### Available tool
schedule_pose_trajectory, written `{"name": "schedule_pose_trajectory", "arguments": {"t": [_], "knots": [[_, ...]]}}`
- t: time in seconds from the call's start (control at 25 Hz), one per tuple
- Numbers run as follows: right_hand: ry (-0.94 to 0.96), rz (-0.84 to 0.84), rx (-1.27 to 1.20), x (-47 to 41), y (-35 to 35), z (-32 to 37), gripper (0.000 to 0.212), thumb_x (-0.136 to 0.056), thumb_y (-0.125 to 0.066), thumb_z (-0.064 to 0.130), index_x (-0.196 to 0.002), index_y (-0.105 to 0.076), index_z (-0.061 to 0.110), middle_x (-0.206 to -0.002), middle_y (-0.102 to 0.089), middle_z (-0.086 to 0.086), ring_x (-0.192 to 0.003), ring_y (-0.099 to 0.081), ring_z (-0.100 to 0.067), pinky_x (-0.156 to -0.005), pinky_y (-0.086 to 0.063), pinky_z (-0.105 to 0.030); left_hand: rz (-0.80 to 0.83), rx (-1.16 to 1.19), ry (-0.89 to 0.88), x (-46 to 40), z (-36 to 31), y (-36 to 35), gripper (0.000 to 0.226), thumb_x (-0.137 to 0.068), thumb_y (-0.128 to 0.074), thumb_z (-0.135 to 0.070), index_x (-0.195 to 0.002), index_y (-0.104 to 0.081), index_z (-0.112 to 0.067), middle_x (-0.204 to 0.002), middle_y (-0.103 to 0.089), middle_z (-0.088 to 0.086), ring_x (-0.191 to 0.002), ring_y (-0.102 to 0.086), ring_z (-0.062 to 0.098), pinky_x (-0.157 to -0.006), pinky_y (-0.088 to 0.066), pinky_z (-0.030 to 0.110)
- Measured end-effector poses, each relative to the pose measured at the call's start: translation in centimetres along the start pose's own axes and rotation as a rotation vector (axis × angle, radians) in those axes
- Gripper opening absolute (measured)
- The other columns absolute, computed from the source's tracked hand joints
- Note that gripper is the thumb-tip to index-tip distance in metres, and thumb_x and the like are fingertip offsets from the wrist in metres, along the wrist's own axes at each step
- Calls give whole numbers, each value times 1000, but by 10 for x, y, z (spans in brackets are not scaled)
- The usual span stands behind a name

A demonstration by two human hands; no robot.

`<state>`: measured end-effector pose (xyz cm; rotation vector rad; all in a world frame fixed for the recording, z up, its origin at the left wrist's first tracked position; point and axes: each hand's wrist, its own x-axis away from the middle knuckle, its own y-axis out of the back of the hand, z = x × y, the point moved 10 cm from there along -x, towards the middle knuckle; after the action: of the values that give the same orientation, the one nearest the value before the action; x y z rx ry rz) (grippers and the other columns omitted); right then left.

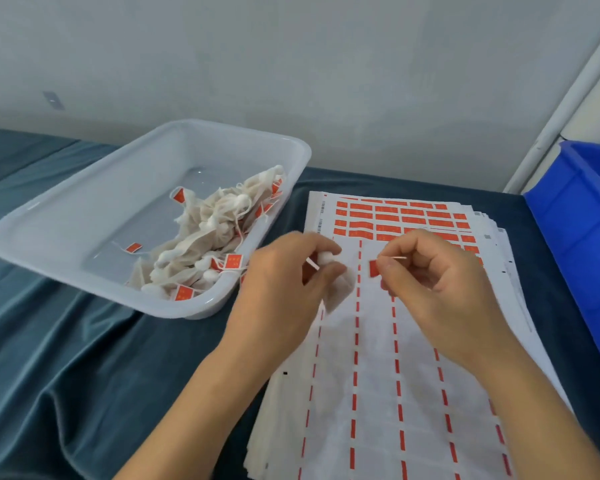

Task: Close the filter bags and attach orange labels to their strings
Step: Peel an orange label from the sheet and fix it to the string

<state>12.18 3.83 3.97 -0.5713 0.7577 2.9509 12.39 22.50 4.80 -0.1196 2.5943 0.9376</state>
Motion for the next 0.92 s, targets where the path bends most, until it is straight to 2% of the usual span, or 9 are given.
{"name": "schedule_pose_trajectory", "arguments": {"t": [0.08, 0.2, 0.28, 0.36, 0.44, 0.56, 0.64, 0.76, 0.92], "knots": [[65, 68, 9, -5, -8, 31, 7, -97, -68, 31, -92, -67, 36, -87, -72, 23, -86, -72, -4, -73, -57, -12, -108, 22, -29, 4, -4, 34, 16, -93, -78, -25, -107, -74, -33, -93, -72, -20, -85, -70, -2, -73, -57, 15], [152, 155, -75, -19, -33, 77, 5, -96, -69, 31, -91, -69, 34, -87, -74, 17, -85, -73, -7, -73, -59, -21, -253, 28, -17, 11, 3, 83, 24, -90, -80, -15, -100, -73, -36, -90, -73, -18, -77, -72, 2, -70, -52, 14], [198, 173, -132, -29, -60, 100, 6, -95, -71, 26, -90, -70, 30, -85, -74, 15, -83, -73, -7, -73, -58, -23, -372, -52, -39, 16, 8, 117, 29, -90, -74, -9, -100, -71, -36, -98, -70, -17, -81, -70, -1, -72, -50, 8], [234, 191, -92, -37, -93, 114, 5, -95, -72, 27, -91, -70, 29, -83, -72, 16, -78, -69, -4, -71, -56, -26, -436, -146, -23, 23, 23, 140, 34, -90, -68, 0, -102, -71, -33, -102, -67, -18, -88, -67, -4, -77, -52, 10], [279, 250, 88, -36, -129, 119, 3, -95, -70, 34, -93, -71, 32, -83, -68, 16, -77, -61, -4, -71, -52, -29, -364, -186, 87, 31, 48, 141, 37, -92, -66, 2, -100, -69, -34, -103, -66, -20, -91, -65, -6, -78, -54, 19], [386, 276, 354, -26, -158, 118, 9, -95, -67, 36, -97, -74, 32, -85, -62, 16, -88, -50, -10, -80, -47, -34, -229, -248, 149, 45, 66, 127, 26, -94, -66, -12, -104, -73, -35, -104, -63, -24, -97, -60, -6, -77, -46, 18], [396, 287, 380, -25, -159, 116, 12, -95, -66, 37, -98, -76, 31, -83, -52, 18, -90, -50, -11, -81, -49, -36, -240, -354, 98, 47, 63, 128, 24, -91, -63, -18, -108, -74, -31, -100, -63, -23, -100, -52, -1, -82, -44, 26], [360, 299, 385, -25, -143, 111, 14, -96, -64, 43, -98, -75, 33, -85, -52, 19, -91, -47, -8, -80, -47, -33, -334, -499, 23, 44, 42, 128, 33, -82, -55, -21, -107, -75, -24, -102, -68, -9, -107, -50, 24, -79, -48, 47], [289, 230, 390, -26, -97, 105, 12, -96, -62, 40, -91, -70, 33, -82, -55, 17, -84, -49, -9, -71, -43, -30, -519, -536, -188, 43, -5, 107, 24, -87, -63, -17, -106, -77, -15, -113, -68, 5, -115, -49, 37, -90, -43, 49]]}}
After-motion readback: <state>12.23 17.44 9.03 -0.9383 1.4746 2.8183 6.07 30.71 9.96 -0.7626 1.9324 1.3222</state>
